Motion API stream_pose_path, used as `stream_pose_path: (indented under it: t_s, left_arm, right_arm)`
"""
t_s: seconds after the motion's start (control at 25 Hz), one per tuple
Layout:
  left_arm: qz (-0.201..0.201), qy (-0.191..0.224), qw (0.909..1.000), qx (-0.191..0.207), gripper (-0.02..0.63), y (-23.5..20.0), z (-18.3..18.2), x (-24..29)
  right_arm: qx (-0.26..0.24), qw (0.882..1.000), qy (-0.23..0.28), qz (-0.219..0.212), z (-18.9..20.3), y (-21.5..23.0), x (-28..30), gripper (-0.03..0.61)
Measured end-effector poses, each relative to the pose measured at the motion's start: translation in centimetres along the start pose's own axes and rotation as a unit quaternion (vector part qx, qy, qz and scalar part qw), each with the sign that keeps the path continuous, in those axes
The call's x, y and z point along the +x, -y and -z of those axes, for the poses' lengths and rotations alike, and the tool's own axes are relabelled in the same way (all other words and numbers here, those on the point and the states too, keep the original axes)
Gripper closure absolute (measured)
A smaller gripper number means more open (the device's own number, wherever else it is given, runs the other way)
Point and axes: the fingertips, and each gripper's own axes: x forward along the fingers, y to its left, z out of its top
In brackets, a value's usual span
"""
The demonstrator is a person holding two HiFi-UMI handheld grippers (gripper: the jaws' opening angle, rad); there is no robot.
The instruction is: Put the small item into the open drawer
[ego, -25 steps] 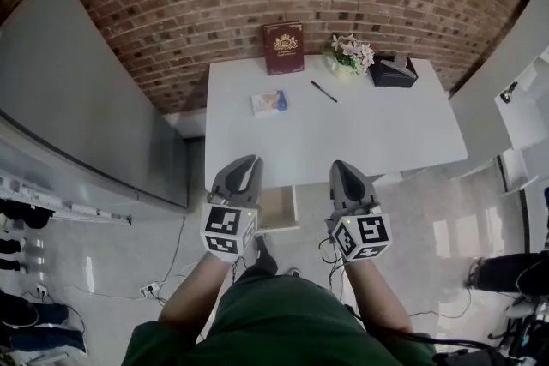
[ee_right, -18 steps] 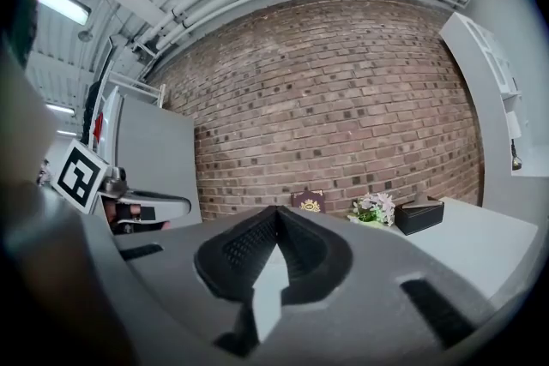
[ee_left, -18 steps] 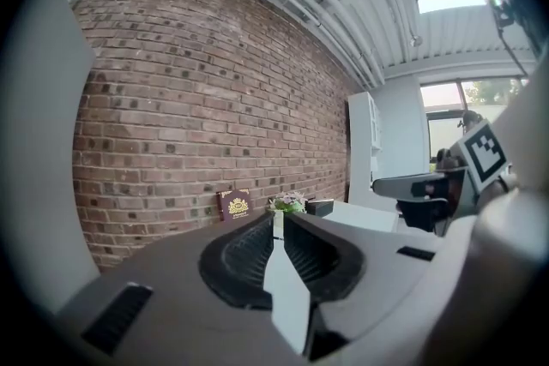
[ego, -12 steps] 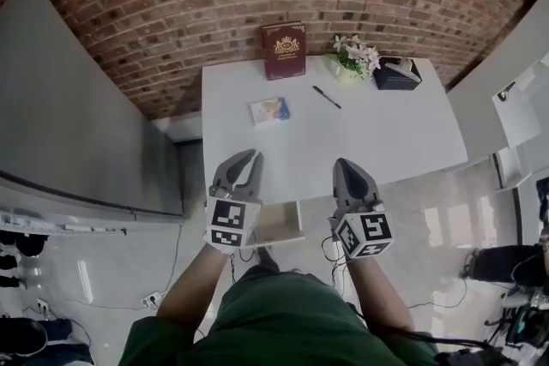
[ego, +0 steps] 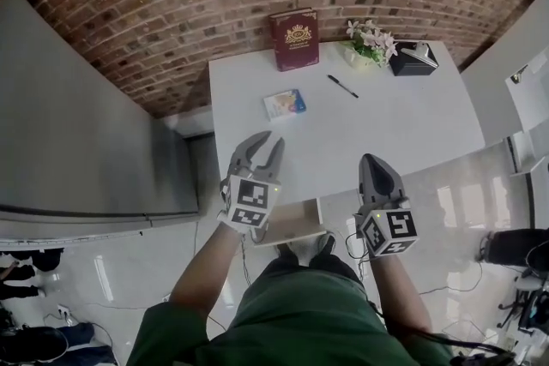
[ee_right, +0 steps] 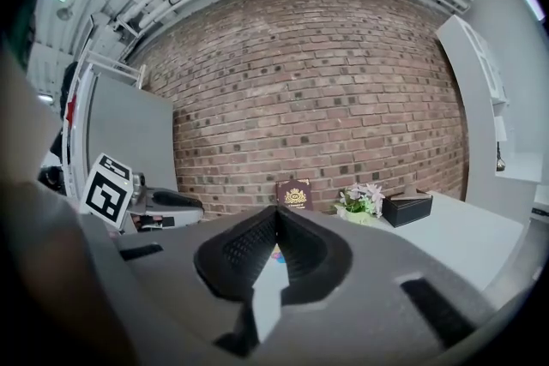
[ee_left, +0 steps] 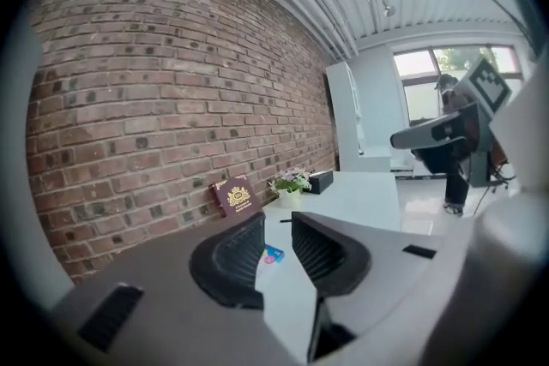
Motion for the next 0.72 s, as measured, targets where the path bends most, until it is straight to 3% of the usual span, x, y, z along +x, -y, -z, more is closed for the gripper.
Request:
stream_pose_path:
  t_s: [0.28, 0.48, 0.72]
  left_arm:
    - [0.016, -0.069, 0.9924, 0.101, 0.489, 0.9, 2.7, 5.3]
    - [0.033, -0.119, 0.9776, 0.170, 0.483, 1.8, 5.8, 9.3]
    - [0.043, -0.179, 0.9600, 0.211, 0.482, 1.6, 9.7, 14.0]
  right_arm:
    - [0.026, 1.000, -0.002, 0.008, 1.4, 2.9, 0.0, 0.578]
    - [0.049, 0.999, -0.003, 0.020, 2.4, 5.7, -0.4, 0.578]
    - [0.073, 0.997, -0.012, 0.034, 3.9, 8.5, -1.1, 0.578]
